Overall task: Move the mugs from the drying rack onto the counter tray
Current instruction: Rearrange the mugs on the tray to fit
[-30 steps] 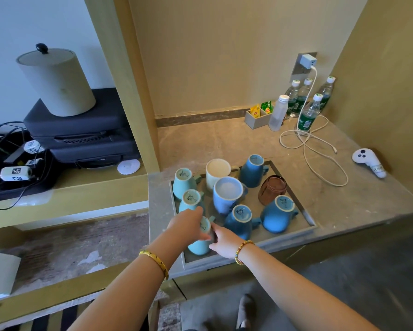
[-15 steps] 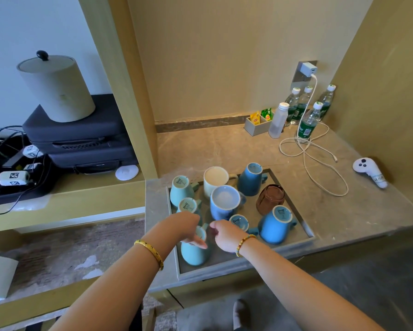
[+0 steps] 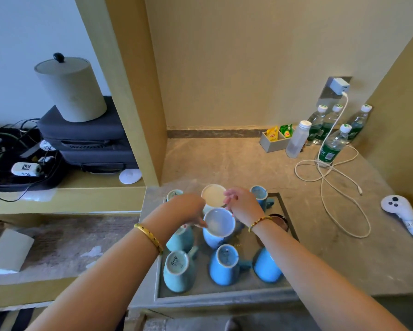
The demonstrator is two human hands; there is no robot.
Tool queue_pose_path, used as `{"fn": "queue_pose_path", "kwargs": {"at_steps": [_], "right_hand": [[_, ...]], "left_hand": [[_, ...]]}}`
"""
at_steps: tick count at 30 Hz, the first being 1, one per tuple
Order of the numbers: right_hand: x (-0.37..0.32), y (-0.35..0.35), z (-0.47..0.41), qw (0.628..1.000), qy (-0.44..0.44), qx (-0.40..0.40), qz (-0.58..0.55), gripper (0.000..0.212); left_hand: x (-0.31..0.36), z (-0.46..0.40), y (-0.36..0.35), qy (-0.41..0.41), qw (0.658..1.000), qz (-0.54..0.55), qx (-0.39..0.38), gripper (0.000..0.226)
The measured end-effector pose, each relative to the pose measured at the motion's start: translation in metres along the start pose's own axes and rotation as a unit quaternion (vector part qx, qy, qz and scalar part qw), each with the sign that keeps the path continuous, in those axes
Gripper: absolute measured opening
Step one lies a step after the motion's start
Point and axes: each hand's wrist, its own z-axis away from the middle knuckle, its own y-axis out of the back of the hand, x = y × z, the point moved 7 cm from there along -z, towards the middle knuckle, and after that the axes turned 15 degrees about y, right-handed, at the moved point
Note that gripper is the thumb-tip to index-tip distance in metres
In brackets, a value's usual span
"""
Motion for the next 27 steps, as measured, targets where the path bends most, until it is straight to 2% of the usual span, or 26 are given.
{"fn": "queue_pose_path", "kwargs": {"at_steps": [3, 9, 12, 15, 18, 20, 23, 27], "right_hand": [[0.016, 0.016, -0.014, 0.990, -0.001, -0.046, 0.133, 0.030], [0.038, 0.016, -0.031, 0.941, -0.013, -0.196, 0.274, 0.020], [0.043, 0.006, -0.031, 0.930, -0.017, -0.245, 0.272, 0.028], [0.049, 0.000, -0.034, 0.934, -0.019, -0.260, 0.242, 0.026], [0.053, -0.002, -0.036, 0.941, -0.025, -0.251, 0.226, 0.016], [0.056, -0.003, -0.037, 0.943, -0.026, -0.247, 0.220, 0.026], [0.053, -0.001, -0.042, 0.947, -0.009, -0.244, 0.210, 0.012], [0.050, 0.000, -0.053, 0.945, 0.005, -0.259, 0.201, 0.028]], "left_hand": [[0.005, -0.032, 0.027, 0.010, 0.993, 0.051, 0.105, 0.043], [0.017, -0.080, 0.014, 0.056, 0.991, 0.084, 0.086, 0.069], [0.021, -0.089, 0.003, 0.055, 0.991, 0.115, 0.047, 0.080], [0.019, -0.096, 0.002, 0.059, 0.991, 0.116, 0.024, 0.085], [0.017, -0.099, 0.003, 0.058, 0.991, 0.121, 0.013, 0.082], [0.014, -0.099, 0.002, 0.064, 0.987, 0.146, 0.019, 0.075], [0.014, -0.099, -0.002, 0.070, 0.985, 0.158, 0.026, 0.073], [0.014, -0.099, -0.006, 0.092, 0.980, 0.172, 0.035, 0.078]]}}
